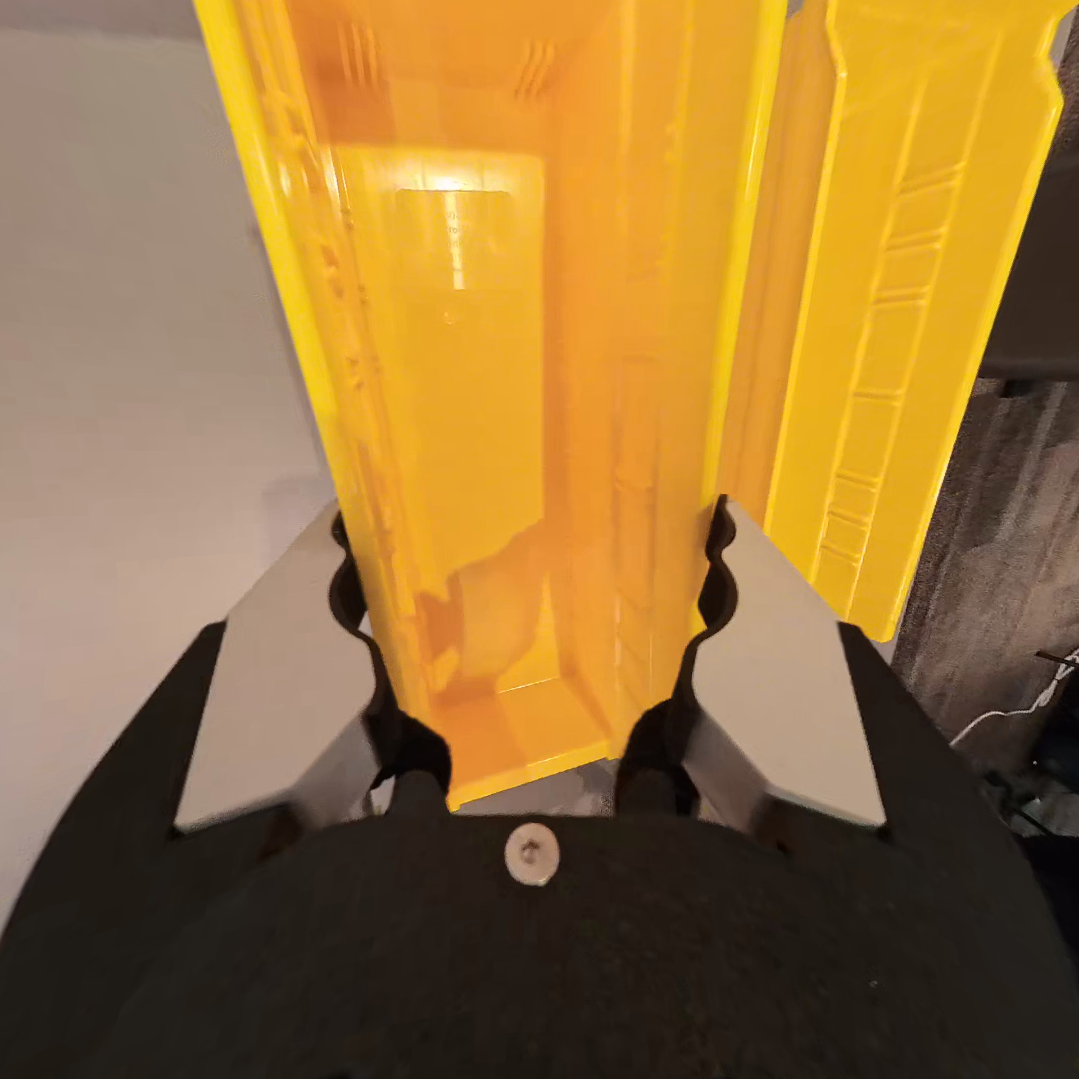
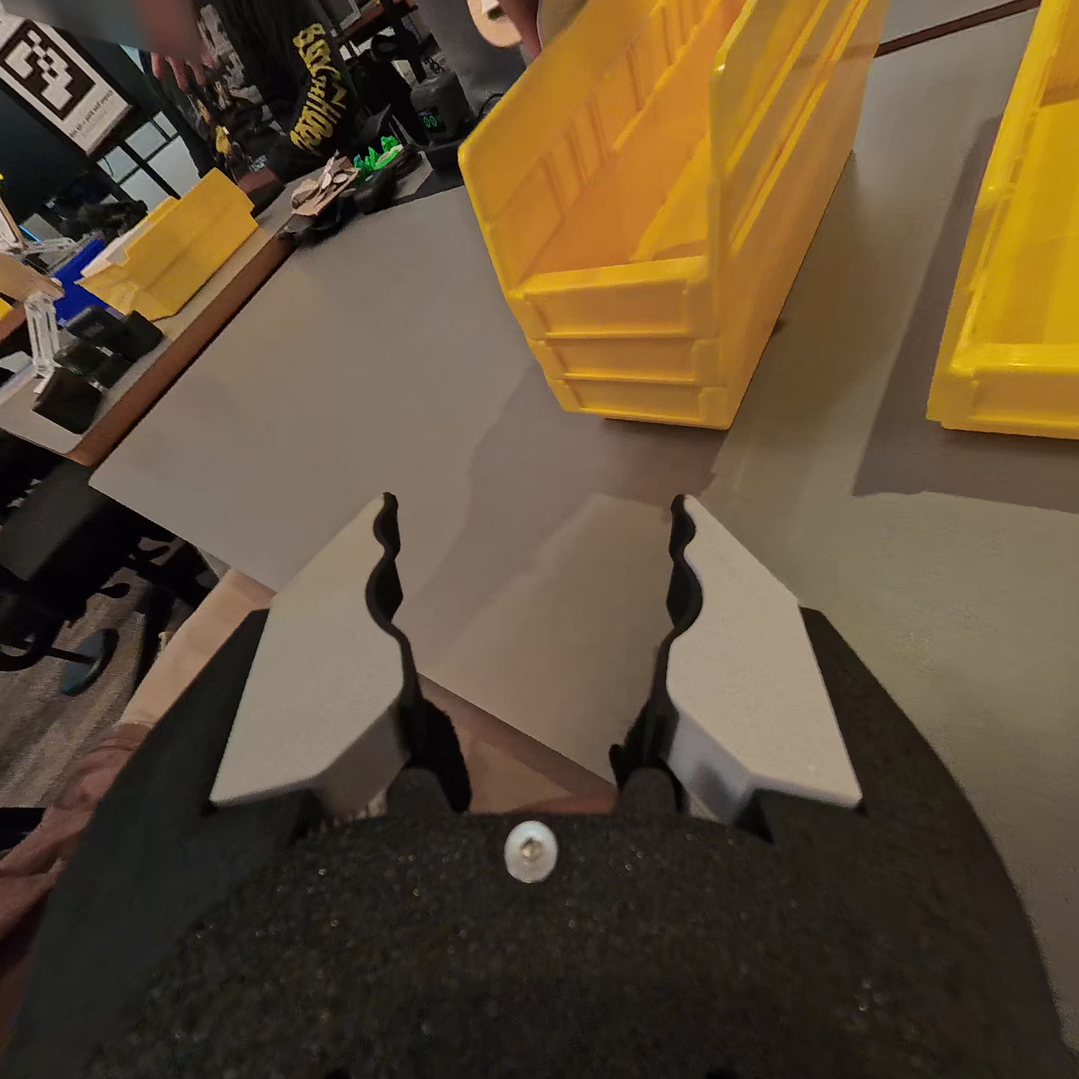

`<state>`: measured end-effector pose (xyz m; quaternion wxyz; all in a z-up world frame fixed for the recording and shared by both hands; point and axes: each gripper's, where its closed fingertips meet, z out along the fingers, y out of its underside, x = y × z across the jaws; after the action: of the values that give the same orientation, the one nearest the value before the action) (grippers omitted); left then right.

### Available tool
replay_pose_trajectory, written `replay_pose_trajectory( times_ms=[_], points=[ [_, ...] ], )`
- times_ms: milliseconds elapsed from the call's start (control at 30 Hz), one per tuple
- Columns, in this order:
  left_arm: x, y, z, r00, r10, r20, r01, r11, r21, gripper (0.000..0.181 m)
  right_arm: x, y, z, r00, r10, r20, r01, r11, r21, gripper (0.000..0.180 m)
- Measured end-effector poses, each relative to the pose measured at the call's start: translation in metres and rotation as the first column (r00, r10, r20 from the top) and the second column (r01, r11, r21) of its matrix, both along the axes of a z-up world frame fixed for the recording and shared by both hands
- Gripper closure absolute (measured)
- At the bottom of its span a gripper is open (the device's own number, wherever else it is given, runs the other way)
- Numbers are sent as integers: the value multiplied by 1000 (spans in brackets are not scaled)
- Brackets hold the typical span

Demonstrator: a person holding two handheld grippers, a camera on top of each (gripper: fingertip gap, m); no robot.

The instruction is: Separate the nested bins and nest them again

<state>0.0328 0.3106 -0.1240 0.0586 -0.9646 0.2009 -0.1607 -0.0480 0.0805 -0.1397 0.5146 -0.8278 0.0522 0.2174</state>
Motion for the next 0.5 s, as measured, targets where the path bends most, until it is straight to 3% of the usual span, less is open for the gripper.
replay_pose_trajectory(
  times_ms=[200, 500],
  points=[
    [1, -1, 3, 1000, -5, -9, 5, 1000, 11, 77, -8, 2, -1, 1000, 29, 2, -29, 1000, -6, 88],
    [-3, -9, 4, 998, -51, -23, 50, 998, -31, 78, -13, 2, -7, 998, 47, 33, -46, 999, -30, 89]
  ],
)
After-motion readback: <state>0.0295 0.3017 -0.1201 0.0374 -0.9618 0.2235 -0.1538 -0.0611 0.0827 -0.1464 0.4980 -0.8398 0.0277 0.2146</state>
